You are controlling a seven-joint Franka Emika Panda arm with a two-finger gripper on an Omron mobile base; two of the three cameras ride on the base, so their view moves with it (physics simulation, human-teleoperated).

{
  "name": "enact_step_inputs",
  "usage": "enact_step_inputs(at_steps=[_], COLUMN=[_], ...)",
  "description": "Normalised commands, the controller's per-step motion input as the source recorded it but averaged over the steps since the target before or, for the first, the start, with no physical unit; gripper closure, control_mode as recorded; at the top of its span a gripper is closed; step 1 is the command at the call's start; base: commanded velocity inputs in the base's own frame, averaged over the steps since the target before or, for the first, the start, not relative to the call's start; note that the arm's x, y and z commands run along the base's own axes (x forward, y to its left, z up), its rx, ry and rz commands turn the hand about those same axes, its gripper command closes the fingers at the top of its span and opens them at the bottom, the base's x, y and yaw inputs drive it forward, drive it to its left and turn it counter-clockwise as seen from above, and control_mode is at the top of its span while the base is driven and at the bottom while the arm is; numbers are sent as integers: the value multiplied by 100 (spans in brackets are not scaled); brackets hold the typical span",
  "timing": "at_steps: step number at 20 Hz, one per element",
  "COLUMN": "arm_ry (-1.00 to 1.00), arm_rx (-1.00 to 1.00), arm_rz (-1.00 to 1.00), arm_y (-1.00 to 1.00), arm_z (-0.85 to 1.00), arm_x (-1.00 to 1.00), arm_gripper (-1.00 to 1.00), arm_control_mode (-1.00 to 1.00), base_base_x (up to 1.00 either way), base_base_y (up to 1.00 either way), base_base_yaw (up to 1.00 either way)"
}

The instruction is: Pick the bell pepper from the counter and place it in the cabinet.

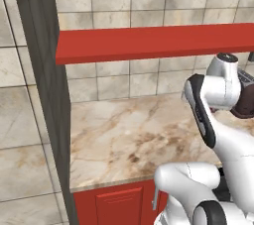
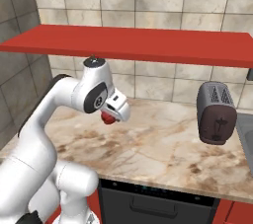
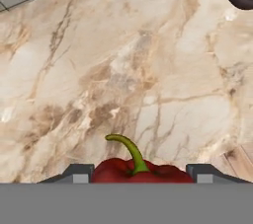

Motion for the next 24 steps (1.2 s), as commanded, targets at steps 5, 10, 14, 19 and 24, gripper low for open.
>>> enact_step_inputs(at_steps=[5, 10, 14, 19, 24], arm_ry=[-12, -21, -31, -36, -36], arm_rx=[0, -1, -6, -10, -10], arm_rz=[0, 0, 0, 0, 0], arm_y=[-35, -23, -8, -1, 0], arm_z=[75, 67, 52, 31, 32], arm_x=[-69, -44, -24, -12, -7], arm_gripper=[100, 100, 100, 100, 100], arm_control_mode=[-100, -100, -100, -100, -100], base_base_x=[0, 0, 0, 0, 0], base_base_y=[0, 0, 0, 0, 0], base_base_yaw=[0, 0, 0, 0, 0])
